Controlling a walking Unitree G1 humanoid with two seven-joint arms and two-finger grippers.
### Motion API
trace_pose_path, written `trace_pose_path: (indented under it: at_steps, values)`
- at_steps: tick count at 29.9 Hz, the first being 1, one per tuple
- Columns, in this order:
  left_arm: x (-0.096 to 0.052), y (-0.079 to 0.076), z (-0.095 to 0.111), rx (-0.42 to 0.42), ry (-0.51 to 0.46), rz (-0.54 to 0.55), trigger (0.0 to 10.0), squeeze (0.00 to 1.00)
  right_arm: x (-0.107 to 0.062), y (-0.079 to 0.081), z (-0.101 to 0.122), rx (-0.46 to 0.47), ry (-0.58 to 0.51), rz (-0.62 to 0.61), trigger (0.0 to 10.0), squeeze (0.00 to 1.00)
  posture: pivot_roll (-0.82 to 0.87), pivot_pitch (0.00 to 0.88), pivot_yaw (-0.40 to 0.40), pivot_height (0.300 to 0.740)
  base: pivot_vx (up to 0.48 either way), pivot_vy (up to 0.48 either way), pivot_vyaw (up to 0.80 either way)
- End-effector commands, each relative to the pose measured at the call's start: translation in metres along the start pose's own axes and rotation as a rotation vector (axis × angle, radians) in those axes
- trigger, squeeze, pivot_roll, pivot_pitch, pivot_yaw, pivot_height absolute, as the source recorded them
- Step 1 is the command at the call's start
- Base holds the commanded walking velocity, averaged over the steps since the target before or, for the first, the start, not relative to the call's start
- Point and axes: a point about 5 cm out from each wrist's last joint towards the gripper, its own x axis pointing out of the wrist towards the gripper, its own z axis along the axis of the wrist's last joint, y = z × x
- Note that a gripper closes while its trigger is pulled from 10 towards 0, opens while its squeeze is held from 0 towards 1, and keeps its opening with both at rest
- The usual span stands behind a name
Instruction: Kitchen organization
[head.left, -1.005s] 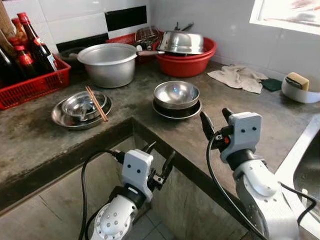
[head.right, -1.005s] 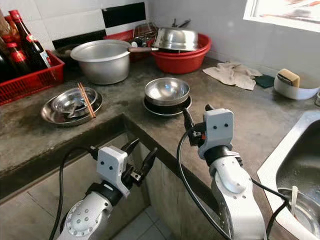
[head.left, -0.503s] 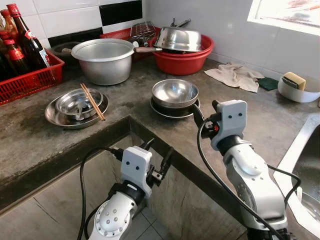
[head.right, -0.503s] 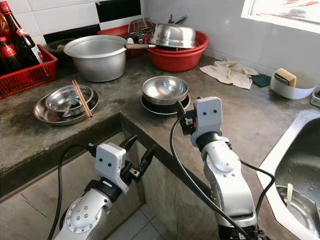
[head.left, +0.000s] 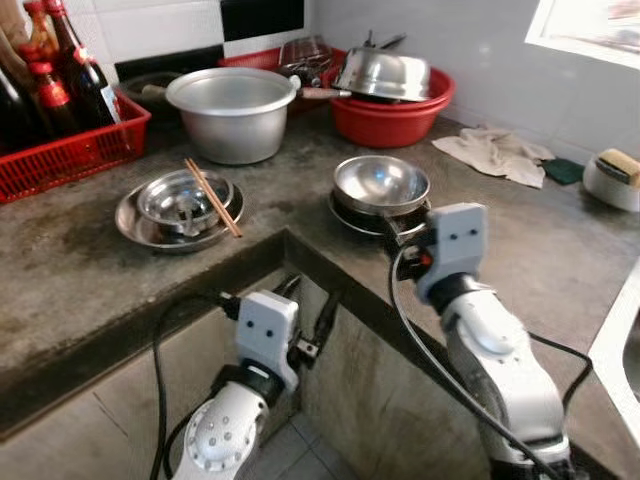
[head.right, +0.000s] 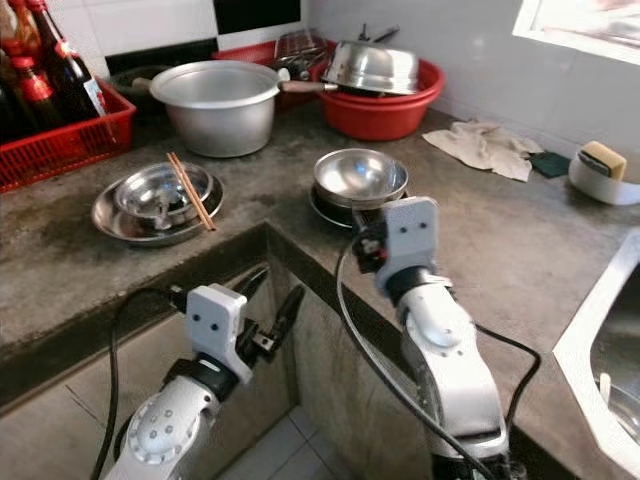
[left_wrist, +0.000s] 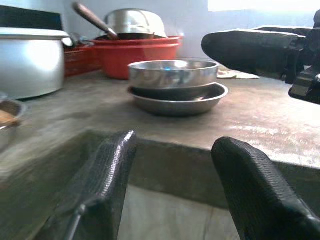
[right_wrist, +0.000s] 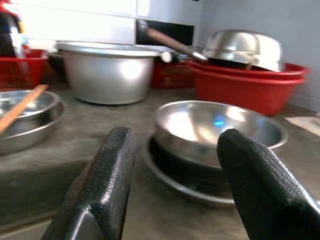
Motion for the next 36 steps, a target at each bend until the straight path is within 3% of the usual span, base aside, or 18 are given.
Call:
trace_pose_path:
  at_steps: [1,22,36]
  values:
    - [-0.0001,-0.0034,-0.0017,-0.009,0.012,-0.007,10.0,0.0,-0.0016,-0.0035,0.0021,0.001,-0.009,-0.013,10.0,0.0,0.16,0.059,-0.041,0.74,0.0,0.0,0.0]
    - [0.0027,-0.0017,0.0016,0.014,-0.008,-0.018,10.0,0.0,-0.0065,-0.0076,0.0053,-0.001,-0.045,-0.061,10.0,0.0,0.16,0.062,-0.034,0.74,0.0,0.0,0.0]
    - [0.0025,-0.0019,0.0006,0.021,-0.004,-0.015,10.0,0.0,-0.0018,-0.0098,0.0072,-0.007,-0.055,-0.057,10.0,0.0,0.16,0.067,-0.037,0.74,0.264,0.0,0.0]
